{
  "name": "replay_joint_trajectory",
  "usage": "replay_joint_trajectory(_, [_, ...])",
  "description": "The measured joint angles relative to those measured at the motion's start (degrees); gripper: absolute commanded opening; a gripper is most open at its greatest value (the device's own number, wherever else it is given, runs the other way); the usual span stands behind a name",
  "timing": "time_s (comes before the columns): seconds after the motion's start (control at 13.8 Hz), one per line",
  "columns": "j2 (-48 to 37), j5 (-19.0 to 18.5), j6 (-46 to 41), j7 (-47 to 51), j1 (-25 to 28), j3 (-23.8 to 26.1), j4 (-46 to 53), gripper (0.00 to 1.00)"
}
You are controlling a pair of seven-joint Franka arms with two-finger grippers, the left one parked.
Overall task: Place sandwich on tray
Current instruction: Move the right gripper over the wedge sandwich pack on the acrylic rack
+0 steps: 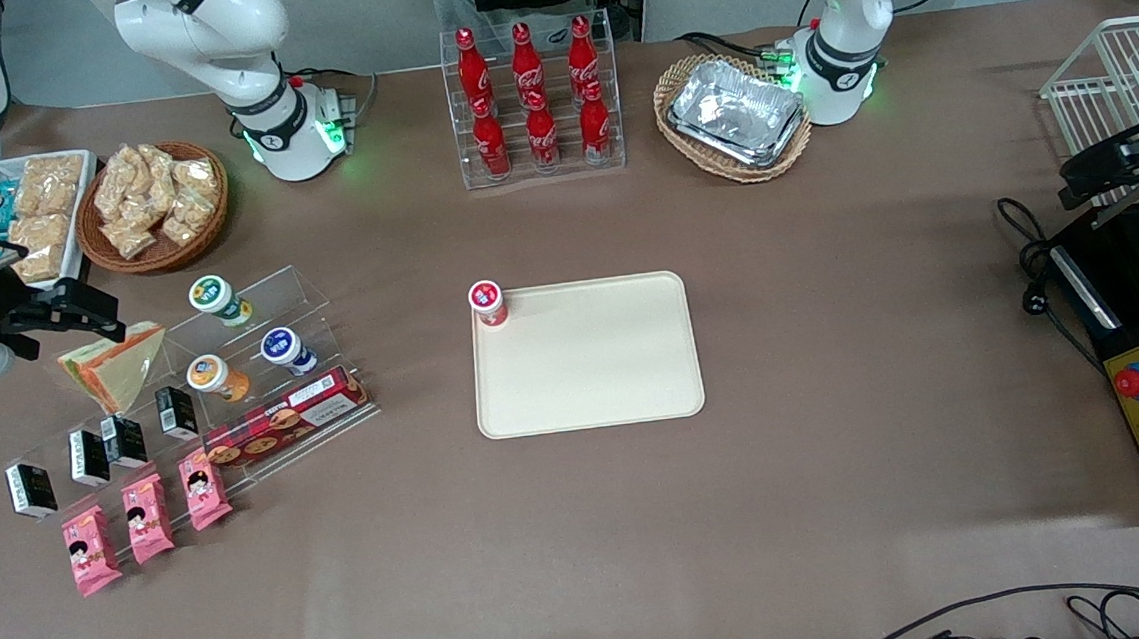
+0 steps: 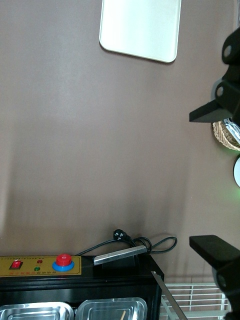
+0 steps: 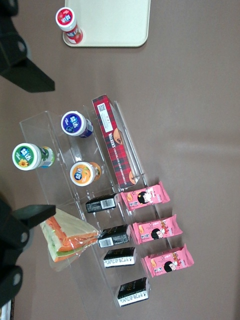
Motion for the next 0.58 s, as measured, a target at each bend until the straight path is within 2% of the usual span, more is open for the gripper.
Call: replay_joint_trajectory(0.58, [1.23,-0.62,-0.35,-1.46,-0.63,-1.70,-0.07,1.00])
